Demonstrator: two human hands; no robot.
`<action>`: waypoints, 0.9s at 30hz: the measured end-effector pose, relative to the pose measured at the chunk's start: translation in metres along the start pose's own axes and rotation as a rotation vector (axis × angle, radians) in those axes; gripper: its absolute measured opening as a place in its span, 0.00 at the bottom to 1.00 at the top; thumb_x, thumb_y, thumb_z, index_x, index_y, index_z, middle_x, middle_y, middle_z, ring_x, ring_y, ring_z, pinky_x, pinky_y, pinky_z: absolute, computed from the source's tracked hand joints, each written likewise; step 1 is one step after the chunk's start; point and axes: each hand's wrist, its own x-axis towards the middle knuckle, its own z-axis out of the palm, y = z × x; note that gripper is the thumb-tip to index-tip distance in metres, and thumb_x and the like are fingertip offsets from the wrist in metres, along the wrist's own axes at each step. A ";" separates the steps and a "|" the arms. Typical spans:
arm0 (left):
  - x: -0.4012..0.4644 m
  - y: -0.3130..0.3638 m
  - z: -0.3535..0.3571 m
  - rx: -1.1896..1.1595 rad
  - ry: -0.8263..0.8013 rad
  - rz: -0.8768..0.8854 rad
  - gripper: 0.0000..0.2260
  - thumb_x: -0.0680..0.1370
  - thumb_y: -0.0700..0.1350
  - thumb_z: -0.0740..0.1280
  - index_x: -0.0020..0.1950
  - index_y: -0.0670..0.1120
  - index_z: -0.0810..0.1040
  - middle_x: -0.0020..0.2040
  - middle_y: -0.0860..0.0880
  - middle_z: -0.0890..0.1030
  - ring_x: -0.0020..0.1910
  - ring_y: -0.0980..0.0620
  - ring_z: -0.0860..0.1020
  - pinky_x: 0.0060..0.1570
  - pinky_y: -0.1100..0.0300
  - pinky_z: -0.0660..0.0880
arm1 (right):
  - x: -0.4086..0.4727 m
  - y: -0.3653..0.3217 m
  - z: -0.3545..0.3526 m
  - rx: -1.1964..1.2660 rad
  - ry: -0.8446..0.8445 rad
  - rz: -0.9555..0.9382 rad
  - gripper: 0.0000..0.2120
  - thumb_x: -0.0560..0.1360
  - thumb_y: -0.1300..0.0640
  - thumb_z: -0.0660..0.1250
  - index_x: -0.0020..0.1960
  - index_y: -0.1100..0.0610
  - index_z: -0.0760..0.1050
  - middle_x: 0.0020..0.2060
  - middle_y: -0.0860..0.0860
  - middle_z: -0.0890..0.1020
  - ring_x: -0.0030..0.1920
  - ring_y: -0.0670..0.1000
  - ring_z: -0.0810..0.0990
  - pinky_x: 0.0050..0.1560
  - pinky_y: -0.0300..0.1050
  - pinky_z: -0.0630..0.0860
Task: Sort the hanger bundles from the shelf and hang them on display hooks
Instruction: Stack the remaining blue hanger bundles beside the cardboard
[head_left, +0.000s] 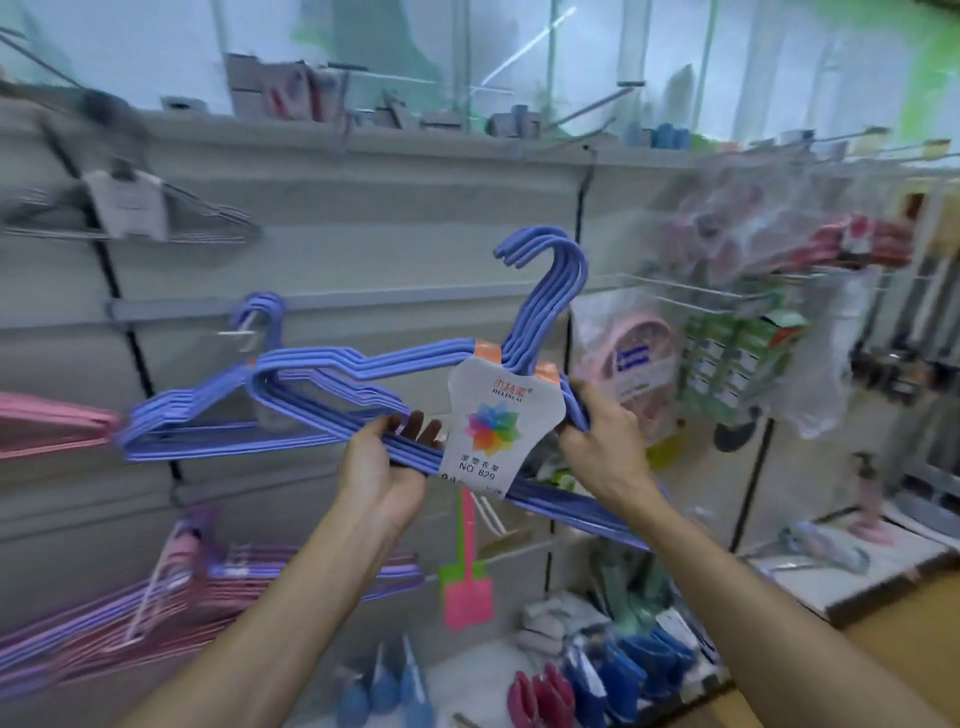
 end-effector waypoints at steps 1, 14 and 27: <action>0.000 0.012 -0.008 -0.011 0.020 0.019 0.11 0.84 0.42 0.55 0.42 0.43 0.69 0.43 0.43 0.77 0.45 0.44 0.78 0.64 0.47 0.72 | 0.003 -0.009 0.011 0.013 -0.028 -0.013 0.15 0.70 0.61 0.62 0.56 0.51 0.77 0.41 0.54 0.83 0.41 0.59 0.79 0.40 0.58 0.78; 0.039 0.112 -0.101 -0.135 0.228 0.181 0.13 0.84 0.41 0.58 0.68 0.41 0.72 0.66 0.39 0.76 0.64 0.38 0.76 0.65 0.39 0.71 | 0.043 -0.075 0.148 0.084 -0.236 -0.136 0.17 0.74 0.58 0.66 0.60 0.44 0.72 0.48 0.50 0.84 0.46 0.59 0.80 0.45 0.59 0.79; 0.150 0.165 -0.154 -0.164 0.403 0.095 0.08 0.84 0.37 0.56 0.53 0.41 0.74 0.51 0.43 0.77 0.52 0.44 0.76 0.69 0.46 0.69 | 0.104 -0.073 0.274 -0.119 -0.352 -0.151 0.16 0.74 0.59 0.65 0.58 0.47 0.65 0.51 0.51 0.82 0.45 0.60 0.78 0.41 0.53 0.76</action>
